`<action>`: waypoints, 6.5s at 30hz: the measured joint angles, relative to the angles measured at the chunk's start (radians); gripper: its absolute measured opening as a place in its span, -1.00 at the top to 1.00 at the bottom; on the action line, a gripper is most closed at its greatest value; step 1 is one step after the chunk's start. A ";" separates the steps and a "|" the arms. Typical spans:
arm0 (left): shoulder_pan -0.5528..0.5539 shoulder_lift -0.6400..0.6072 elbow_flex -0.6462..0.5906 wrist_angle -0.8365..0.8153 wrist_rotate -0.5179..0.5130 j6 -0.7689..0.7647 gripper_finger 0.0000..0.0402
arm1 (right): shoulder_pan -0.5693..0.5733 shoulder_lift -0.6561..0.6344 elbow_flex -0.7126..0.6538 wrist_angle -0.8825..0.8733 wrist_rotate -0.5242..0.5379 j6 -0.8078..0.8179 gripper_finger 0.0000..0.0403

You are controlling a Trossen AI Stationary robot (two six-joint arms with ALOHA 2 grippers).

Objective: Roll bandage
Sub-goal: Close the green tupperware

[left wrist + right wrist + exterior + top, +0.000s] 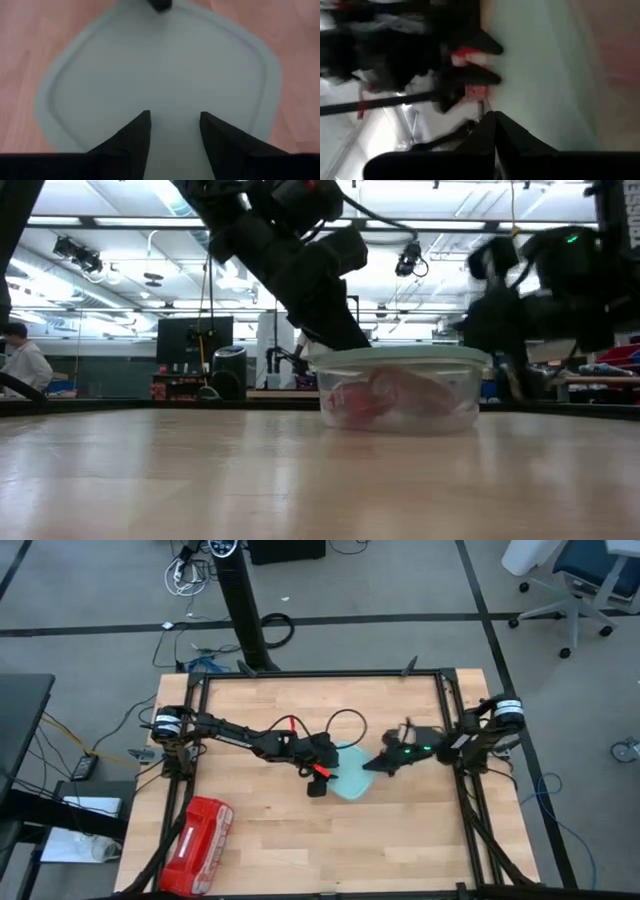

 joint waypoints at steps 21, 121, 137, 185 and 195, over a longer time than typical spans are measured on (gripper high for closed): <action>0.008 -0.005 0.011 -0.002 -0.002 -0.001 0.12 | 0.095 -0.207 0.216 0.207 -0.025 -0.038 0.96; -0.098 -0.003 0.351 -0.388 -0.157 0.049 0.12 | 0.013 0.221 0.001 0.196 -0.059 0.367 0.96; -0.085 0.017 0.344 -0.274 -0.185 0.104 0.12 | -0.142 0.126 -0.105 0.168 -0.244 0.421 0.96; 0.158 0.093 0.340 -0.306 -0.162 0.262 0.12 | -0.750 0.104 0.122 0.106 -0.559 0.329 0.96; 0.179 0.089 0.341 -0.288 -0.155 0.272 0.12 | -0.748 0.104 0.143 0.200 -0.680 0.369 0.96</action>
